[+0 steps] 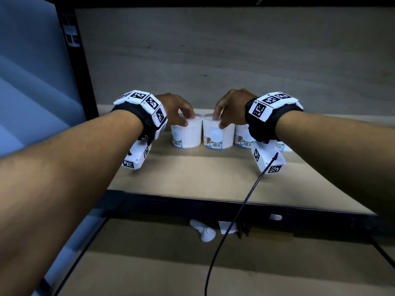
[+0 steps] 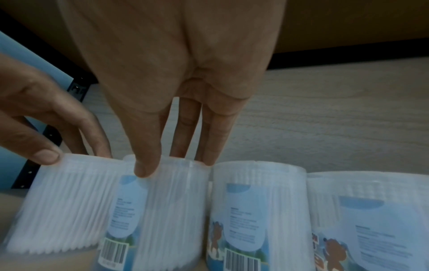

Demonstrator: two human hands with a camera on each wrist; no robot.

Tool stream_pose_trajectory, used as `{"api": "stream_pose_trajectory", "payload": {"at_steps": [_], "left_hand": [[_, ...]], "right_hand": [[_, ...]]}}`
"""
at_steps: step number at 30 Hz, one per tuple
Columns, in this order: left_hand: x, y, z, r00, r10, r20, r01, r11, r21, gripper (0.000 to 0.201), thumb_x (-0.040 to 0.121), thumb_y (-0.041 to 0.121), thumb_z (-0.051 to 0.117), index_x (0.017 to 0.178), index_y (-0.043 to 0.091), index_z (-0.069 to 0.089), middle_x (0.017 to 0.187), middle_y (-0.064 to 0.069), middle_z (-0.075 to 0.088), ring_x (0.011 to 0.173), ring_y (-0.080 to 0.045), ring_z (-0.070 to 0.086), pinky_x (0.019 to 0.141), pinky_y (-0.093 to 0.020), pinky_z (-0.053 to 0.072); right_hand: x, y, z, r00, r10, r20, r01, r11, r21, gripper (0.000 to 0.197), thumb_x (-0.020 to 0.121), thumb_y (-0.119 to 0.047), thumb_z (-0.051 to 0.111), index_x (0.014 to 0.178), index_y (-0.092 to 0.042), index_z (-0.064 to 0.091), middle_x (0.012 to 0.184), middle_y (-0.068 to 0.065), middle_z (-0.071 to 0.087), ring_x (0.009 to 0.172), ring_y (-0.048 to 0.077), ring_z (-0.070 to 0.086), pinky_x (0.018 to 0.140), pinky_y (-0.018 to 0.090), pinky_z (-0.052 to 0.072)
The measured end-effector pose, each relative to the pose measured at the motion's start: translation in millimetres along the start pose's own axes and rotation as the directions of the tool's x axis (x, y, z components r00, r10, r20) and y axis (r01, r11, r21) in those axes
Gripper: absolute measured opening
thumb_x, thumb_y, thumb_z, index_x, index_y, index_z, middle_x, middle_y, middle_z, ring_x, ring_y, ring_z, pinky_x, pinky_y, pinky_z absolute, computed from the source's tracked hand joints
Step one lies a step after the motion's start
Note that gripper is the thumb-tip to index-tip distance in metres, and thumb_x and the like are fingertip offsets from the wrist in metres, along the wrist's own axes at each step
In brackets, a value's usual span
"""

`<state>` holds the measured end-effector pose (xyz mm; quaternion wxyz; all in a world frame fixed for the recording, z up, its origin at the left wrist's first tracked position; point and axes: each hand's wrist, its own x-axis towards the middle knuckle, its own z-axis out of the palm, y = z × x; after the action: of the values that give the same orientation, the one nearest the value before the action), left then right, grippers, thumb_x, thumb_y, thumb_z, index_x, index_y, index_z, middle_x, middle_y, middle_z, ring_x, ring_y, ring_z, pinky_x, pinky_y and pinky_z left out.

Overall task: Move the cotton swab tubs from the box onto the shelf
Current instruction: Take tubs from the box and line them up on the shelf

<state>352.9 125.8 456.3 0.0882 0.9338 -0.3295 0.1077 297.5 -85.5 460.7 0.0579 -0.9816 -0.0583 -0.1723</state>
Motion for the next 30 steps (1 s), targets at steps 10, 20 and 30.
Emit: {"api": "stream_pose_trajectory", "payload": {"at_steps": [10,20,30], "left_hand": [[8.6,-0.5,4.9,0.999,0.008,-0.032,-0.007,1.0,0.005,0.03,0.088,0.019,0.07,0.117,0.025,0.068,0.112,0.012,0.067,0.09,-0.006,0.057,0.085,-0.016,0.035],[-3.8,2.8,12.1,0.998,-0.058,-0.023,0.058,0.998,0.018,0.042,0.087,0.036,0.069,0.127,0.03,0.061,0.13,0.007,0.059,0.112,-0.016,0.058,0.092,-0.021,0.038],[-46.5,27.5,-5.1,0.999,-0.034,0.013,0.031,0.988,0.153,0.055,0.085,0.044,0.066,0.137,0.033,0.051,0.14,0.001,0.052,0.123,-0.02,0.051,0.106,-0.035,0.04]], "right_hand": [[6.2,5.8,2.5,1.0,0.01,-0.024,-0.01,1.0,-0.002,0.023,0.07,-0.023,0.086,0.092,-0.028,0.079,0.087,-0.009,0.061,0.091,0.014,0.059,0.082,0.021,0.045],[-6.6,5.5,-0.4,0.998,-0.004,0.057,0.003,1.0,0.007,0.029,0.081,-0.021,0.079,0.109,-0.029,0.073,0.119,-0.003,0.065,0.107,0.017,0.059,0.092,0.025,0.045],[-67.7,2.6,-29.3,0.988,-0.03,0.152,0.039,0.997,-0.059,0.058,0.086,-0.034,0.073,0.14,-0.031,0.049,0.144,0.001,0.051,0.128,0.024,0.05,0.103,0.031,0.039]]}}
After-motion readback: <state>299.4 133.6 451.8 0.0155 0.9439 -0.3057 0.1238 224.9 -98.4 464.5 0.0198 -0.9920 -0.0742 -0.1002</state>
